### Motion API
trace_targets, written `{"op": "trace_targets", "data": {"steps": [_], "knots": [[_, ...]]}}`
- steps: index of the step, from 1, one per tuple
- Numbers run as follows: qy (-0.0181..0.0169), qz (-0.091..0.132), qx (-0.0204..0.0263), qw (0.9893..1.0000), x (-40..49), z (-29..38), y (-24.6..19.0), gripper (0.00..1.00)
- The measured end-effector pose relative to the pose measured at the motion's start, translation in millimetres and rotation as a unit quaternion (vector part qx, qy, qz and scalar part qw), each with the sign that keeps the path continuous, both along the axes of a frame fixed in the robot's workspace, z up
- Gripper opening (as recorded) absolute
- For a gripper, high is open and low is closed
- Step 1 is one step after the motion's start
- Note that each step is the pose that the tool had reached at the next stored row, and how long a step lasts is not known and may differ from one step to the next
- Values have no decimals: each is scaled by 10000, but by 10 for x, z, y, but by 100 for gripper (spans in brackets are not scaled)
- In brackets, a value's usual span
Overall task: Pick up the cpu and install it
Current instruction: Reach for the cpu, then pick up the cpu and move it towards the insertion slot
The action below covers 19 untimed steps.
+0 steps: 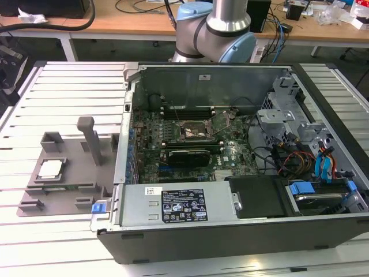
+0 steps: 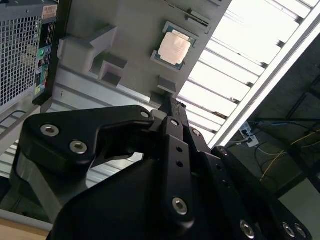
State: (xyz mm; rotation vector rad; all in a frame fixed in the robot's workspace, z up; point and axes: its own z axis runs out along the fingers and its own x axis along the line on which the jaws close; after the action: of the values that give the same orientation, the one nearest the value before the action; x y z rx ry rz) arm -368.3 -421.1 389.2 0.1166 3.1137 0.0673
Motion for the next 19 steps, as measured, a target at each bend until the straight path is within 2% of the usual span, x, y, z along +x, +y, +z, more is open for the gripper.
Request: {"op": "trace_targets", "data": {"steps": [8, 9, 10, 12, 14, 16, 17, 18, 19], "knots": [[0, 0, 0, 10000, 0, 0, -3, 11], [0, 0, 0, 10000, 0, 0, -4, 17], [0, 0, 0, 10000, 0, 0, -5, 36], [0, 0, 0, 10000, 0, 0, -6, 60], [0, 0, 0, 10000, 0, 0, -6, 60], [0, 0, 0, 10000, 0, 0, -7, 74], [-1, 2, -5, 10000, 0, 0, -8, 74], [0, 33, -58, 10000, 0, 0, -9, 74], [0, 75, -89, 9999, 0, 0, -8, 74]]}}
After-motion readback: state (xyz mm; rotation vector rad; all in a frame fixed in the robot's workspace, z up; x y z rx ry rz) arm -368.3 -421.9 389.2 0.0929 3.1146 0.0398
